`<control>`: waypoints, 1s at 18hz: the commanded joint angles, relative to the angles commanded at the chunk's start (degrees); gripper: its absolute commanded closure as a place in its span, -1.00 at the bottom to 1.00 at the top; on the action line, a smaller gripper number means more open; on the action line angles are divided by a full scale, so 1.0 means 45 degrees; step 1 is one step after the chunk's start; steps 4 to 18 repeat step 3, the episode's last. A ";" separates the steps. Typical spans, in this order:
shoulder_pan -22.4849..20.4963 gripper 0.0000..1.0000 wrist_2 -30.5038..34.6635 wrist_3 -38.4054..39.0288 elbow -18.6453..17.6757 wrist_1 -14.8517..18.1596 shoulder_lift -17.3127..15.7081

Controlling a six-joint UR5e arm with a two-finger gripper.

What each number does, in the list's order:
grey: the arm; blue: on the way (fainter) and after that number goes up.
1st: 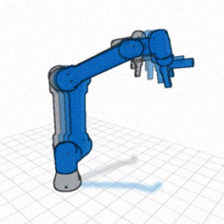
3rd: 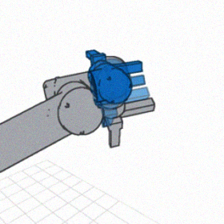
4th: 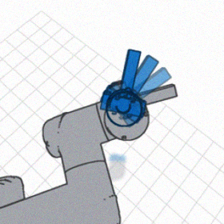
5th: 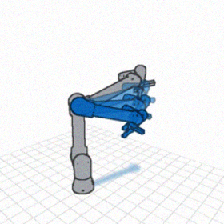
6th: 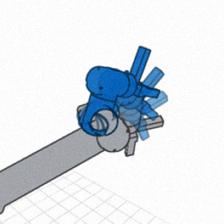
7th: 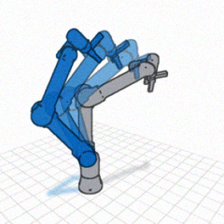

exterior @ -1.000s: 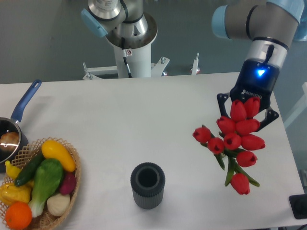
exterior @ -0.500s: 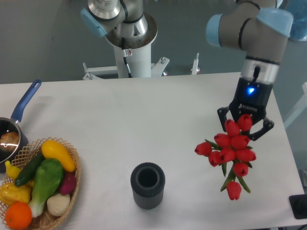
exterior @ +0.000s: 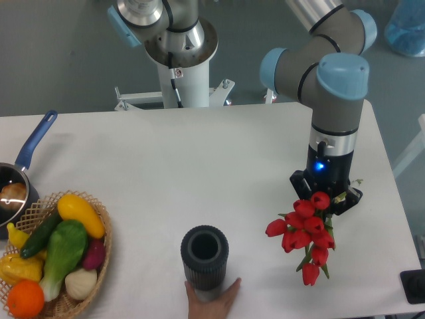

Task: Pick up the flowers from the vase
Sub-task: 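Carry the tulips away from the vase and lower them slightly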

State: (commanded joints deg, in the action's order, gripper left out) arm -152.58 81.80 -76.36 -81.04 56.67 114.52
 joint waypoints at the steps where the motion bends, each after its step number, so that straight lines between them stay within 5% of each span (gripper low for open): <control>1: 0.0097 0.66 0.0586 -0.0101 0.0176 0.0373 0.0020; 18: 0.0332 0.66 0.1118 -0.0121 0.0217 0.0474 0.0059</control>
